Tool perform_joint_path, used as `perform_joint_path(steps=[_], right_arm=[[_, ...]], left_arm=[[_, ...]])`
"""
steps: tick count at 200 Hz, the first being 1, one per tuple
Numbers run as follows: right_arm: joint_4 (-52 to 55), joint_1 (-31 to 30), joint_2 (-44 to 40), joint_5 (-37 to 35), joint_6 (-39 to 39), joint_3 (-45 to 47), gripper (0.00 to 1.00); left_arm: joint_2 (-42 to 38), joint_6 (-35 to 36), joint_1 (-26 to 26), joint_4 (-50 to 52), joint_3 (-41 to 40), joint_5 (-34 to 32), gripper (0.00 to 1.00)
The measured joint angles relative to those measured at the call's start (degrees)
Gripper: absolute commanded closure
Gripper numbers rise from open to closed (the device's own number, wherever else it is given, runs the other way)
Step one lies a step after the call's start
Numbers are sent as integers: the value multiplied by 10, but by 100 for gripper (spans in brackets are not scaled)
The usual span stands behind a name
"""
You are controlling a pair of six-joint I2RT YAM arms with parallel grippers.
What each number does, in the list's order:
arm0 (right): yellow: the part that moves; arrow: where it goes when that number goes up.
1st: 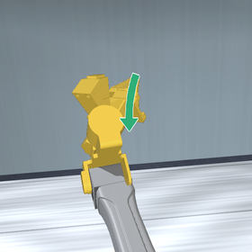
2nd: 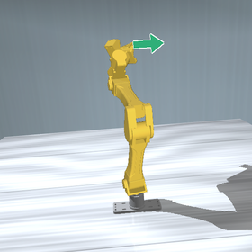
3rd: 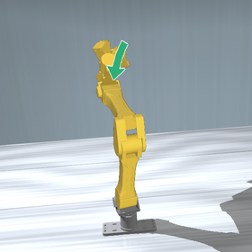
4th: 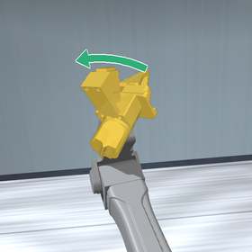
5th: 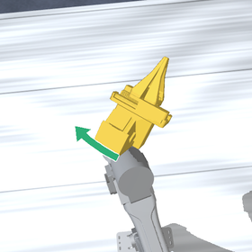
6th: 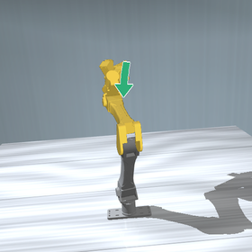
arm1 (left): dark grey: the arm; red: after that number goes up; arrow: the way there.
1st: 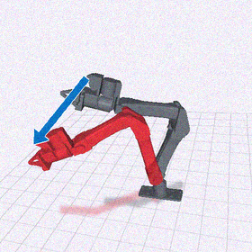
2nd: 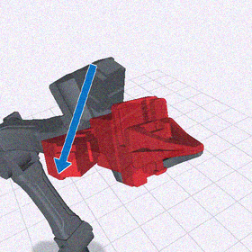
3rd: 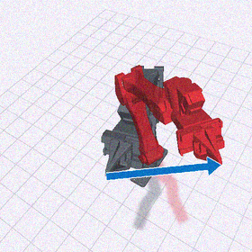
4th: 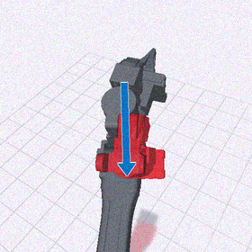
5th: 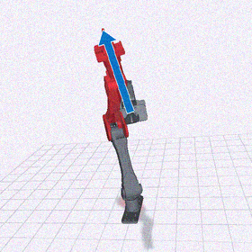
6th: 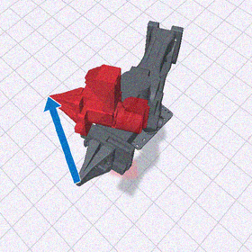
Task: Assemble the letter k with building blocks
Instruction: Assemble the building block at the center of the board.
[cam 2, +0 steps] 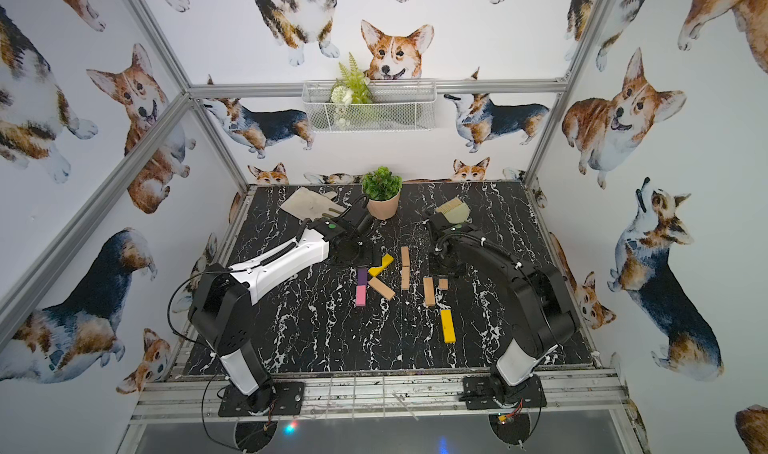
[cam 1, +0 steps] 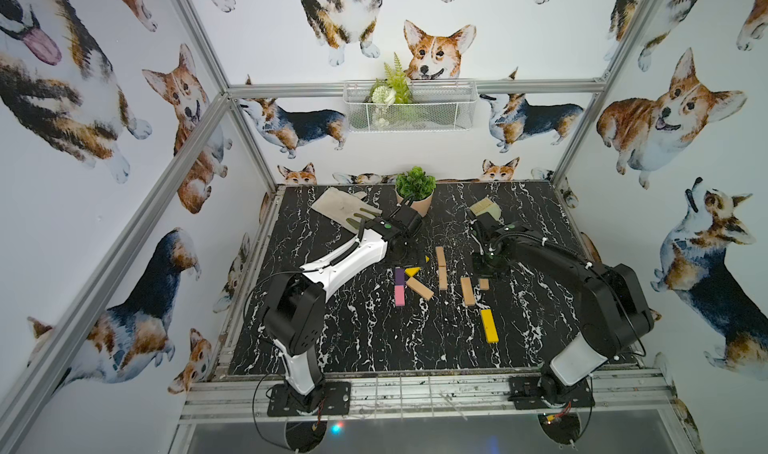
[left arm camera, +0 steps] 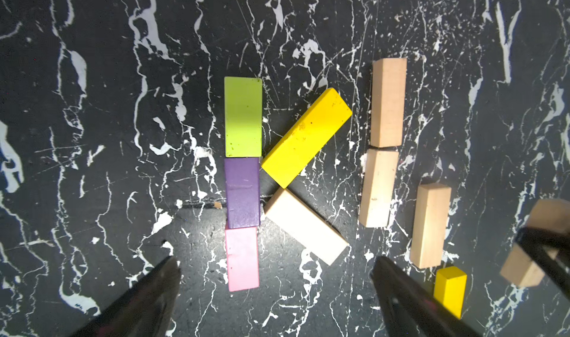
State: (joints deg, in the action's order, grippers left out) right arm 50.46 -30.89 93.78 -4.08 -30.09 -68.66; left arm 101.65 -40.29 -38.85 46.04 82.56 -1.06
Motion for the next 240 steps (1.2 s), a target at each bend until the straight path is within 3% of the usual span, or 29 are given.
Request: perform_joint_path(steps=[47, 89, 240], right_arm=[[9, -96, 68, 27, -46, -38, 76], [7, -145, 126, 33, -64, -71, 76], [12, -163, 192, 49, -92, -85, 76]], left_arm=[[-30, 0, 37, 2, -5, -14, 0], [-59, 0, 85, 4, -33, -20, 0], [-70, -5, 99, -2, -54, -1, 0]])
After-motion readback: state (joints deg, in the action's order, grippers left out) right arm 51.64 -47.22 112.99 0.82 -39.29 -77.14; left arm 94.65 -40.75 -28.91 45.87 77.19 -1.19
